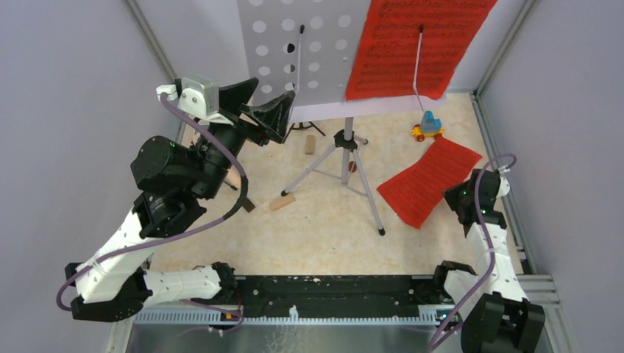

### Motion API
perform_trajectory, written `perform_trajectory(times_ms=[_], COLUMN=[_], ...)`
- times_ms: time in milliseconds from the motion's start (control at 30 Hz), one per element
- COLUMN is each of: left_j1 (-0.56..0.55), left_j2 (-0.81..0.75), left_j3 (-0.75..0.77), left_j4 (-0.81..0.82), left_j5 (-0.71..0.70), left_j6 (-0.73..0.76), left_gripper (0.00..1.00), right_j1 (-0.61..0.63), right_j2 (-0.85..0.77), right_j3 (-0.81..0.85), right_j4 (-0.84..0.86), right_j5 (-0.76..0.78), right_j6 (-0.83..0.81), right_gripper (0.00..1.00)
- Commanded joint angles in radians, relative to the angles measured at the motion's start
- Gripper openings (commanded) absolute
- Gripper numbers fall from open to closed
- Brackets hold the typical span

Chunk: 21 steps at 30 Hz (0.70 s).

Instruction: Pack up the instrument practice props

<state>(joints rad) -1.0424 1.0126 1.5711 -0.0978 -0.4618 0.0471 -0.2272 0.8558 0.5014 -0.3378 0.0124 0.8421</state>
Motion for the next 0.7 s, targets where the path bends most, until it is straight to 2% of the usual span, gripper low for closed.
perform_trajectory(times_ms=[0,133,167,400,467,600,667], left_j1=[-0.001,-0.001,-0.001,-0.001,0.0,-0.001,-0.001], left_j2=[-0.001,-0.013,-0.017,0.006,0.028,0.13,0.185], left_j3=[-0.005,-0.005,-0.004,0.106,0.161,0.383,0.462], left_j4=[-0.011,-0.024,-0.027,-0.13,-0.181,-0.369,-0.432], left_j5=[-0.009,-0.023,-0.03,-0.029,0.023,0.157,0.225], left_j6=[0.0,0.005,0.008,0.04,0.044,0.023,0.02], left_gripper=[0.83,0.93,0.98,0.98,0.98,0.98,0.98], right_j1=[-0.022,-0.023,-0.023,-0.023,-0.023,-0.022,-0.023], right_j2=[0.002,-0.031,-0.043,-0.071,-0.09,-0.143,-0.172], right_j3=[0.006,0.023,0.032,0.125,0.154,0.244,0.301], right_j4=[0.02,-0.021,-0.029,-0.152,-0.176,-0.215,-0.184], right_j5=[0.053,0.148,0.161,0.259,0.27,0.273,0.188], right_j6=[0.07,0.069,0.062,-0.016,-0.038,-0.098,-0.148], right_gripper=[0.0,0.0,0.06,0.46,0.53,0.55,0.54])
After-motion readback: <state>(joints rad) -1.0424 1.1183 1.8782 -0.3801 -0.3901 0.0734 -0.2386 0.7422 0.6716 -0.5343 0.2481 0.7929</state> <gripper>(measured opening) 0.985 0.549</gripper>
